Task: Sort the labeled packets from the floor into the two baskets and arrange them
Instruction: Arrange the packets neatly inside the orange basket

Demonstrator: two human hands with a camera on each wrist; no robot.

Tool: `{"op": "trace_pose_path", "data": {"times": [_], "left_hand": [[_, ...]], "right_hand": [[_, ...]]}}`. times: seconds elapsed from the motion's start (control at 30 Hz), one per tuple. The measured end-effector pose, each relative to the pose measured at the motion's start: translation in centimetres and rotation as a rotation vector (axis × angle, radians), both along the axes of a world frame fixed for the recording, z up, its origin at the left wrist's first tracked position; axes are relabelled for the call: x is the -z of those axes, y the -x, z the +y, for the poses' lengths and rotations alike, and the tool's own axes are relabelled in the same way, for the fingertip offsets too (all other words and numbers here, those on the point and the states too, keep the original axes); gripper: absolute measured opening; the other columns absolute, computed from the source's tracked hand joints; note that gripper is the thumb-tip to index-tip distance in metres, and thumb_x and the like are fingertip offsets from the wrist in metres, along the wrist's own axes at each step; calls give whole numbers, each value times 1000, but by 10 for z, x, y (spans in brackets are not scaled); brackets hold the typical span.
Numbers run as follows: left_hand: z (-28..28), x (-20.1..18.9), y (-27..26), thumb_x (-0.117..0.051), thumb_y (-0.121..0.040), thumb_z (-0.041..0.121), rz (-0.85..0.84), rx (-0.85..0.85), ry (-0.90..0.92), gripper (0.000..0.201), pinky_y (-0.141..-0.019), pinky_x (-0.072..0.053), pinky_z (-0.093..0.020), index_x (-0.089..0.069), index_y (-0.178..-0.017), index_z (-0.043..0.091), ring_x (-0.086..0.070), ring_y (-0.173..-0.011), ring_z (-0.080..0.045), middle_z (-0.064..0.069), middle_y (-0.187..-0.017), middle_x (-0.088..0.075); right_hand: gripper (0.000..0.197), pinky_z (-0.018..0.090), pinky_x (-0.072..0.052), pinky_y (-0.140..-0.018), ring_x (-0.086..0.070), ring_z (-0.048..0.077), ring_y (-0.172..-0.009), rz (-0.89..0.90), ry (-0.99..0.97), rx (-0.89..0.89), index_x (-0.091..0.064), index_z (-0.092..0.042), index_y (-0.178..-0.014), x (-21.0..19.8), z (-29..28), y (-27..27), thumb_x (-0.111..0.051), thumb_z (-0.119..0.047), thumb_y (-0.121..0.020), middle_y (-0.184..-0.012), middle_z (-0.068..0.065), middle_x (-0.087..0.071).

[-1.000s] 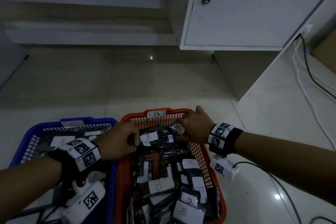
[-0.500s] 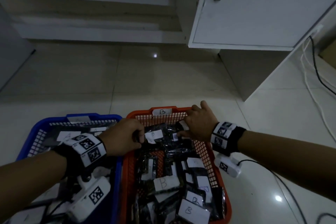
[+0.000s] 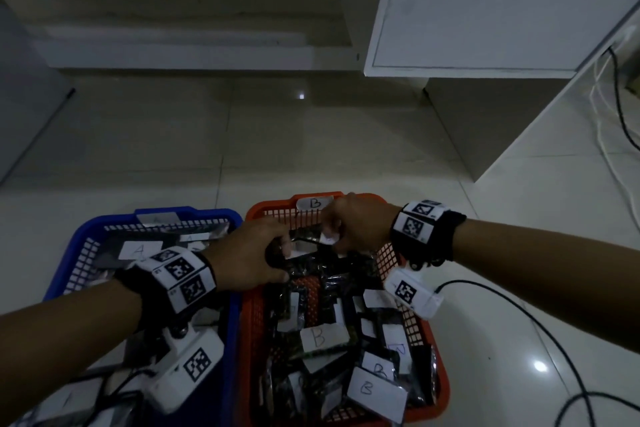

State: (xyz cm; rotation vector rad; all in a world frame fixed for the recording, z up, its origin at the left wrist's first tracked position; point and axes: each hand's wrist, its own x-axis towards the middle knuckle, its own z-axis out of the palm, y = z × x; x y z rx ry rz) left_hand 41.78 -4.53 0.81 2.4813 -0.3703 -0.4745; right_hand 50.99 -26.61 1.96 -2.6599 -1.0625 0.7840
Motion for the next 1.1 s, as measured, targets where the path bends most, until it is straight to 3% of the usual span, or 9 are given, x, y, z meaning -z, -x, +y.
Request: {"op": "trace_pose_path", "data": {"times": [0.1, 0.17, 0.27, 0.37, 0.5, 0.57, 0.7, 0.8, 1.1], "left_hand": [[-8, 5, 7, -66, -88, 47, 141, 205, -278, 29, -107, -39, -32, -57, -113, 34, -53, -114, -11, 12, -119, -58], [-17, 11, 10, -54, -93, 53, 190, 363, -497, 46, -121, -13, -44, -48, -133, 31, -48, -125, -17, 5, -129, -57], [-27, 23, 14, -46, -95, 57, 251, 486, -648, 61, -122, 7, -48, -35, -147, 26, -41, -135, -22, -3, -140, -53], [-30, 25, 13, -48, -96, 50, 274, 487, -566, 54, -122, 0, -44, -37, -145, 30, -41, -135, -19, 1, -143, -50], [-27, 29, 17, -52, -99, 33, 488, 453, -281, 35, -102, -48, -36, -50, -133, 28, -58, -113, -18, 2, -127, -59], [-26, 29, 23, -50, -99, 27, 516, 463, -247, 35, -95, -53, -38, -51, -134, 27, -59, -110, -18, 0, -129, -58], [-25, 26, 28, -42, -102, 30, 336, 483, -430, 39, -123, -11, -41, -44, -141, 26, -44, -130, -16, 0, -141, -48], [-28, 24, 29, -36, -103, 35, 320, 540, -584, 45, -119, 16, -42, -37, -147, 25, -40, -137, -18, -5, -143, -49], [-19, 27, 29, -36, -102, 39, 335, 527, -484, 43, -123, 6, -39, -42, -143, 27, -42, -134, -12, 1, -141, -54]], "right_hand": [[25, 37, -57, -82, -65, 19, -92, -26, 74, 17, -69, -22, -96, 6, -13, -9, -84, -28, -77, -105, -2, -70], [22, 33, -55, -83, -65, 16, -91, -13, 91, -22, -71, -21, -97, 10, -19, -11, -83, -27, -79, -104, -3, -71], [22, 29, -55, -83, -65, 13, -92, 66, 74, -22, -73, -17, -100, 18, -24, -10, -82, -19, -81, -106, -2, -72], [21, 27, -56, -83, -68, 11, -93, 112, -5, -3, -76, -13, -102, 26, -27, -8, -82, -16, -82, -107, -1, -74], [18, 26, -55, -88, -68, 9, -97, 164, -111, -44, -78, -14, -107, 33, -18, -2, -73, -11, -89, -110, -2, -75], [18, 25, -55, -89, -69, 11, -98, 187, -130, -49, -77, -13, -105, 37, -10, 1, -73, -9, -88, -110, -1, -75], [12, 30, -57, -86, -71, 15, -92, 189, -103, -81, -78, -9, -97, 47, 10, 7, -76, -6, -85, -102, 4, -77], [12, 29, -55, -85, -71, 18, -91, 149, -59, -110, -78, -8, -95, 53, 19, 8, -71, -2, -87, -102, 6, -76], [17, 28, -57, -88, -72, 16, -93, 159, -97, -107, -78, -8, -103, 68, 30, 19, -68, -5, -90, -104, 5, -77]]}}
